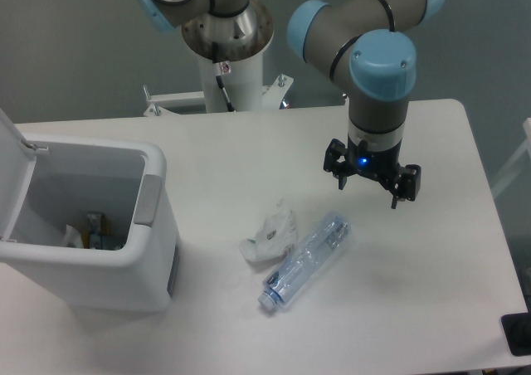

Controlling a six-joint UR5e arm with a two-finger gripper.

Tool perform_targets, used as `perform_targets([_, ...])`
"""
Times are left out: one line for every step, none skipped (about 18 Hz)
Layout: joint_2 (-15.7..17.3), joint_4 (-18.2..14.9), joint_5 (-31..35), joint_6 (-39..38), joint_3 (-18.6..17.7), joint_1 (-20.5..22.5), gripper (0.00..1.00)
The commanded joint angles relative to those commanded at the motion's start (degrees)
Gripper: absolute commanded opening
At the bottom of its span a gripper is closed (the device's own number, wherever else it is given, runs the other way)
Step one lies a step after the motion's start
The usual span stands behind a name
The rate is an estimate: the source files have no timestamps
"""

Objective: Place the trash in the trash can
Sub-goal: 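Move the gripper over the crumpled white tissue and lower onto it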

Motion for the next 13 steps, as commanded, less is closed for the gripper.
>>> perform_targets([-0.09,0.00,0.00,-0.70,0.00,-0.27,1.00])
perform_targets([-0.09,0.00,0.00,-1.49,0.00,-0.88,1.00])
perform_targets([-0.18,0.00,0.00,-2.10,0.00,-1.75,1.00])
perform_targets([-0.18,0.00,-0.09,-2.98,-0.17,-2.46,1.00])
perform_targets([-0.18,0.00,-0.09,-4.73,-0.18,-3.08,1.00])
perform_targets([-0.18,0.00,-0.26,-6.92,-0.61,-4.13,1.00])
perform_targets([-0.09,0.17,-0.35,-8.51,-1.31,-5.27,1.00])
perform_targets([0.00,0.44,-0.26,-9.40,-2.36,-6.15,1.00])
perform_targets([0.26,0.70,-0.18,-9.84,-3.59,-6.68,1.00])
perform_targets([0.52,1.05,-0.35,-10.11,-5.08,-7.38,1.00])
perform_targets([0.70,1.84,-0.35,-10.02,-6.75,-8.26,1.00])
perform_targets([0.88,3.50,-0.35,-10.02,-8.42,-8.96,1.00])
perform_targets([0.88,6.21,-0.26,-10.28,-10.35,-9.49,1.00])
